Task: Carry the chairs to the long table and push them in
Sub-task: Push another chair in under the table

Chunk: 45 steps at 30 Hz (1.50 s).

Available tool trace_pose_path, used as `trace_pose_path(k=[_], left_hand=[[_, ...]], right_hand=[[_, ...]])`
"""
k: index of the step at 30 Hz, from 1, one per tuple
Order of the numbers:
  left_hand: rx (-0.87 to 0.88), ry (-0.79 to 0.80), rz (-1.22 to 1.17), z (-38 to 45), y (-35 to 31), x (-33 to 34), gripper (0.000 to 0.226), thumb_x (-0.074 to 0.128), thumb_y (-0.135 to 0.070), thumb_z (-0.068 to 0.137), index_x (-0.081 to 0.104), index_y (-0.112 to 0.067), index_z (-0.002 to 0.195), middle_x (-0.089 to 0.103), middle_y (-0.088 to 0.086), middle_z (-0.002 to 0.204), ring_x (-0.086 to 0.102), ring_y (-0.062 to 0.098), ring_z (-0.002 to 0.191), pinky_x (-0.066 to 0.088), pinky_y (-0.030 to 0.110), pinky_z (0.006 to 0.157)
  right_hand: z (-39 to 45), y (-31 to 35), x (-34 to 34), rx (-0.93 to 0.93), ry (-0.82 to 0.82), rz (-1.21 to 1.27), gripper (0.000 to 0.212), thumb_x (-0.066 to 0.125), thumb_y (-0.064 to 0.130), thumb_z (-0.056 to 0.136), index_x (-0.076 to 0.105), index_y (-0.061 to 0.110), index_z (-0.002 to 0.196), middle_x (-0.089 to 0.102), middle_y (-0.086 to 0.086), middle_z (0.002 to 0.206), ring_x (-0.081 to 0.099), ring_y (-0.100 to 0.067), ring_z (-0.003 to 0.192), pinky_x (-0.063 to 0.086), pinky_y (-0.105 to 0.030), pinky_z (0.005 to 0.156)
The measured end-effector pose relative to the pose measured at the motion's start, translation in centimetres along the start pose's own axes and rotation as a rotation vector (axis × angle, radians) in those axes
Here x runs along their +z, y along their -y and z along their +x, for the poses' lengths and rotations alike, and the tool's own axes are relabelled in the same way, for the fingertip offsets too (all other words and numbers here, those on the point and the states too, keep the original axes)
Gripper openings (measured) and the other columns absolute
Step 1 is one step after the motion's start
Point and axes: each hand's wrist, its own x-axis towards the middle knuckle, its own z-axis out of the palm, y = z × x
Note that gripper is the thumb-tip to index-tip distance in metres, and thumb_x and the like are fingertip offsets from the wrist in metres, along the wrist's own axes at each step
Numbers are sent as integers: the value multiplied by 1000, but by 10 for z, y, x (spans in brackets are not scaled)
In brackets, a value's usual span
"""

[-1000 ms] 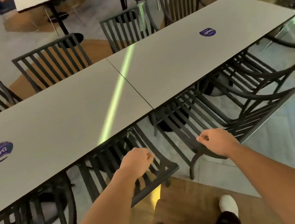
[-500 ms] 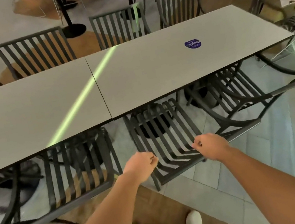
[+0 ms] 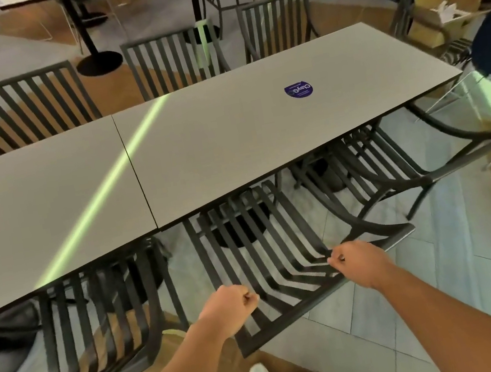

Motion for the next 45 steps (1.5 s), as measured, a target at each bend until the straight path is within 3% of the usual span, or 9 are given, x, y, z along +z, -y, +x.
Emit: trace_pose_path(k=[8,13,16,18,21,25,30,37,45], left_hand=[[-79,-19,-63,8,-17,17,27,45,-49,106,66,-31,105,66,-13,85,65,3,73,44,14,62],[-243,22,-95,12,-48,39,42,45,-57,103,65,-29,127,69,-5,110,65,13,97,54,31,90],[-384,37,-184,11,-71,58,54,48,-72,94,66,-33,127,69,-7,114,64,14,104,54,36,95],[-408,32,-177,8,-82,70,62,46,-80,89,65,-35,126,67,-9,112,63,11,103,54,35,94],[-428,14,-121,0,-91,82,70,46,-84,86,56,-38,138,62,-6,128,59,14,116,51,35,99],[-444,-50,-17,-1,-100,91,54,55,-57,98,46,-38,148,55,-6,140,54,16,126,45,34,108],[-451,-105,71,10,-104,96,43,51,-21,104,50,-39,143,63,-5,128,59,17,118,45,35,106],[-476,-100,108,22,-99,100,49,46,-16,107,43,-40,150,64,-4,126,59,19,119,44,36,109],[-481,-80,69,47,-95,86,51,52,-17,105,45,-41,148,64,-5,114,61,17,106,49,33,100]], right_hand=[[30,-43,9,-56,80,-49,35,48,49,104,69,24,117,69,1,103,64,-17,98,54,-35,86],[48,-70,16,-164,169,-87,45,43,61,101,68,27,116,70,5,105,62,-15,96,51,-33,82],[52,-86,19,-266,234,-82,56,34,74,97,67,32,114,69,7,107,64,-15,101,51,-34,84],[55,-96,19,-358,256,-107,64,27,78,95,64,35,125,67,6,118,62,-18,113,49,-36,91],[62,-107,20,-456,266,-152,75,25,82,93,50,35,146,57,6,142,52,-17,131,43,-36,103],[71,-114,22,-544,288,-226,84,28,89,86,43,36,150,56,8,142,52,-15,129,43,-35,102],[76,-118,28,-610,205,-332,82,27,90,85,52,33,138,67,6,118,64,-17,108,51,-37,89],[70,-114,32,-591,151,-379,73,31,85,88,55,29,129,69,4,103,67,-18,98,54,-37,86],[92,-121,31,-603,74,-398,87,18,92,78,52,30,131,66,6,106,67,-17,99,55,-34,82]])
